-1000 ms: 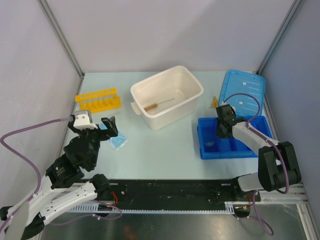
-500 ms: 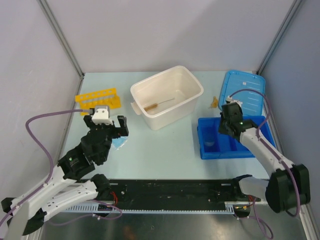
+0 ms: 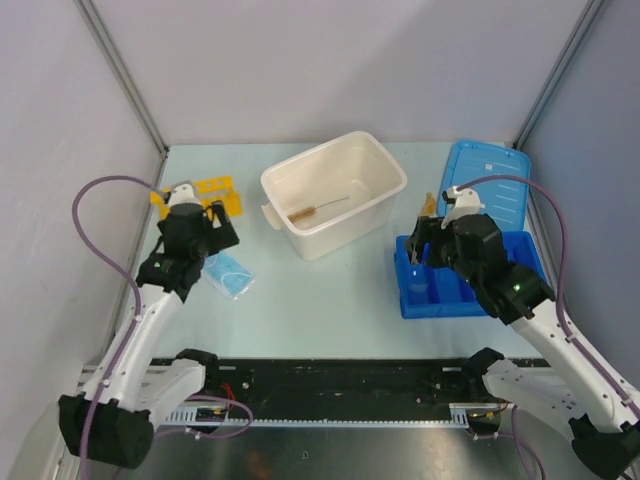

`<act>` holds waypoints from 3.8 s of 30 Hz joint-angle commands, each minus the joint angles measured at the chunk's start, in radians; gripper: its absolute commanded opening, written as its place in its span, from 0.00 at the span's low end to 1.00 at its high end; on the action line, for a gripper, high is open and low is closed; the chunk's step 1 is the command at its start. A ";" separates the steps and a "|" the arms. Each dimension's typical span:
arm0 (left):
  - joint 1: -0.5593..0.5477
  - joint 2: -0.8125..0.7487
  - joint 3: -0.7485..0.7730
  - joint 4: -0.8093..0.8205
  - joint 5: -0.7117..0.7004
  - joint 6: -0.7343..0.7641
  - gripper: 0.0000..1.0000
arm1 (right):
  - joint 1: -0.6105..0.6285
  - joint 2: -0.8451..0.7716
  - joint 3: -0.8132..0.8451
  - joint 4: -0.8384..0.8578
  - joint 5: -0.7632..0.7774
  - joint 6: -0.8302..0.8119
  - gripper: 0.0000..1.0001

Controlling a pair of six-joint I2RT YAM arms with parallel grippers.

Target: Organize the chemistry lab equipment

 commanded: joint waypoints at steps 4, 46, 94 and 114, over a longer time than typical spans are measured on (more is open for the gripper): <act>0.246 0.140 0.012 -0.072 0.343 -0.151 0.99 | 0.079 -0.068 0.025 -0.009 -0.025 -0.001 0.96; 0.238 0.627 0.041 -0.223 0.074 -0.607 0.85 | 0.083 -0.223 0.015 -0.037 -0.050 -0.015 0.99; -0.022 0.147 0.305 -0.134 0.055 -0.123 0.03 | 0.080 -0.199 -0.008 -0.033 -0.079 -0.025 0.99; -0.360 1.001 0.950 -0.129 0.030 0.531 0.22 | 0.081 -0.271 -0.007 -0.079 -0.092 0.007 0.99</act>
